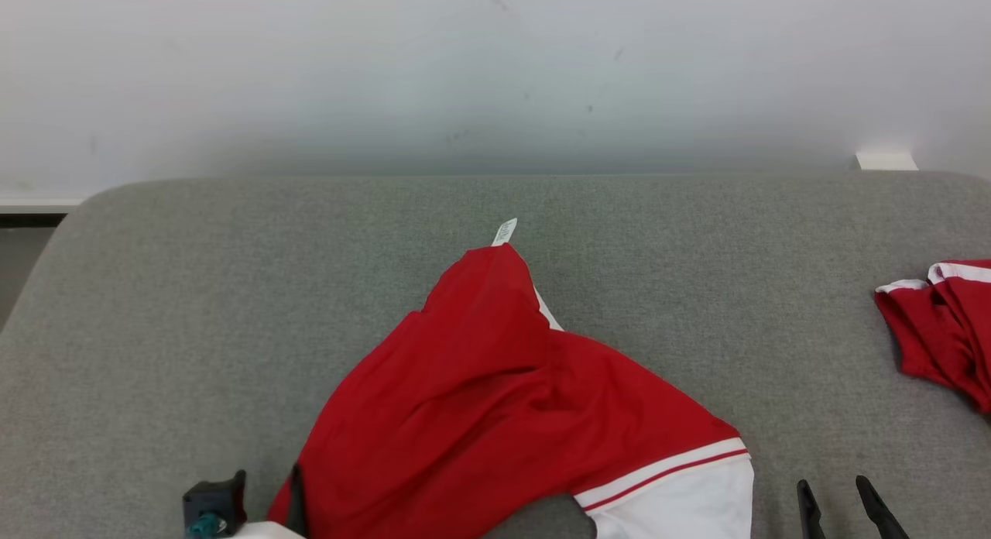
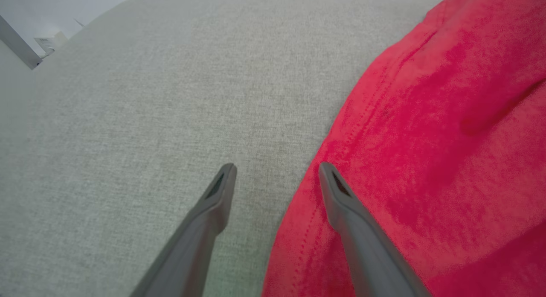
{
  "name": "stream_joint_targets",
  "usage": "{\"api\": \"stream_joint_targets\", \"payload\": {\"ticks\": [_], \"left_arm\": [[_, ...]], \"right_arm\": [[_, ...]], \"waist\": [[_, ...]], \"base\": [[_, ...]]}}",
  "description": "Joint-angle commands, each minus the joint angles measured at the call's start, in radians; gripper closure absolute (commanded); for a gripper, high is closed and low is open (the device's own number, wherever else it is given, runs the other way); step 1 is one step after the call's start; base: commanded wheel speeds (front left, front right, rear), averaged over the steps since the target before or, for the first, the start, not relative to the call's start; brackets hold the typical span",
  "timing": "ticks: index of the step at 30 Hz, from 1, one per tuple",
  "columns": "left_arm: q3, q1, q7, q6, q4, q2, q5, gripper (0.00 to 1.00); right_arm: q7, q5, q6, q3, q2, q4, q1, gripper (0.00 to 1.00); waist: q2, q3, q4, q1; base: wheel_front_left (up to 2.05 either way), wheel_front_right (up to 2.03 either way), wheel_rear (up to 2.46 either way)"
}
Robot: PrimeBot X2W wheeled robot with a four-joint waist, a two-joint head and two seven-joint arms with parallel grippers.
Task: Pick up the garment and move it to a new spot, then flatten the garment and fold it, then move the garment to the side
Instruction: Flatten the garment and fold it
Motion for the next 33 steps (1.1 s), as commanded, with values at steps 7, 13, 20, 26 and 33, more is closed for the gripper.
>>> {"api": "stream_joint_targets", "payload": {"ticks": [7,13,20,26,33], "left_arm": [[0.137,0.108,-0.005,0.028,-0.165,-0.015,0.152,0.0],[0.258,0.225,-0.005,-0.031,-0.377,-0.062,0.32,0.0],[0.339,0.324,-0.005,-0.146,-0.485,-0.158,0.455,0.0],[0.385,0.387,-0.005,-0.231,-0.465,-0.218,0.526,0.0],[0.442,0.409,-0.005,-0.28,-0.466,-0.256,0.573,0.0]], "right_arm": [[0.001,-0.005,-0.003,-0.033,-0.006,-0.017,0.03,0.0],[0.001,-0.009,-0.003,-0.072,-0.008,-0.049,0.041,0.0],[0.001,-0.018,-0.003,-0.112,-0.004,-0.1,0.042,0.0],[0.001,-0.023,-0.003,-0.098,0.006,-0.099,0.065,0.0],[0.001,-0.02,-0.003,-0.076,0.016,-0.074,0.085,0.0]], "waist": [[-0.0001,-0.066,0.016,0.0],[-0.0001,-0.1,0.033,0.0],[-0.0001,-0.13,0.039,0.0],[-0.0001,-0.145,0.036,0.0],[-0.0001,-0.153,0.036,0.0]], "base": [[0.0,0.0,0.0],[0.0,0.0,0.0],[0.0,0.0,0.0],[0.0,0.0,0.0],[0.0,0.0,0.0]]}}
